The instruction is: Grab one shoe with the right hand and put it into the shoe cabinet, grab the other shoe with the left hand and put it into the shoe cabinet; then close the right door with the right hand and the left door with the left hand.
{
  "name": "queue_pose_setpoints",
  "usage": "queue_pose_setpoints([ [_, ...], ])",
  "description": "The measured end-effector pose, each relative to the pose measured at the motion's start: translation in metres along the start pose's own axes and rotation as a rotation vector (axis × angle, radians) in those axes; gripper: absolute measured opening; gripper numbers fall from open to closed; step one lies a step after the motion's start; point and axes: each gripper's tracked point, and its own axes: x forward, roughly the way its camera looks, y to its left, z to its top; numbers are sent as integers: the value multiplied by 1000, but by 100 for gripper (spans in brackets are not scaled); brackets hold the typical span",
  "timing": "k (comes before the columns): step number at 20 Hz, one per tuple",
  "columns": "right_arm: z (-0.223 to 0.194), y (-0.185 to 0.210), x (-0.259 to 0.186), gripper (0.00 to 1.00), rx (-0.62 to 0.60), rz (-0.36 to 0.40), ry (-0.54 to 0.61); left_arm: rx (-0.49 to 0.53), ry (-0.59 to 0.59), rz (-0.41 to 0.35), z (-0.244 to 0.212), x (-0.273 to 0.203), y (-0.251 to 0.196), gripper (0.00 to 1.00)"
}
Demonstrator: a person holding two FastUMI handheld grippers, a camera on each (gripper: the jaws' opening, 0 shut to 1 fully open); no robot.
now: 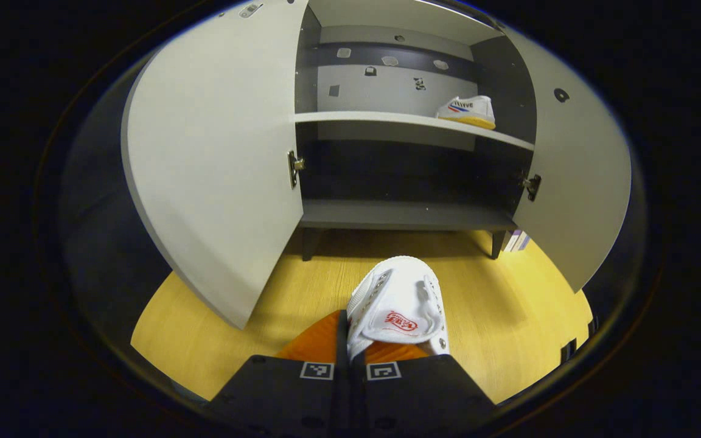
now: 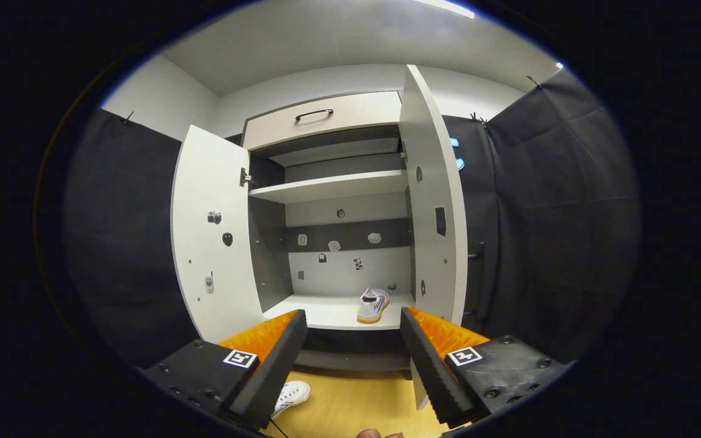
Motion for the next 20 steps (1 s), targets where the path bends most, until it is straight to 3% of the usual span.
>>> queue_pose_setpoints([
  [9,-7,-5,0,98,59,43,18,-106,-129,28,163,-4,-19,5],
  [14,-6,-6,4,98,68,65,14,-121,-192,58,251,24,-24,5],
  [20,-7,-22,17,98,61,54,12,-164,-171,89,317,87,-29,5],
])
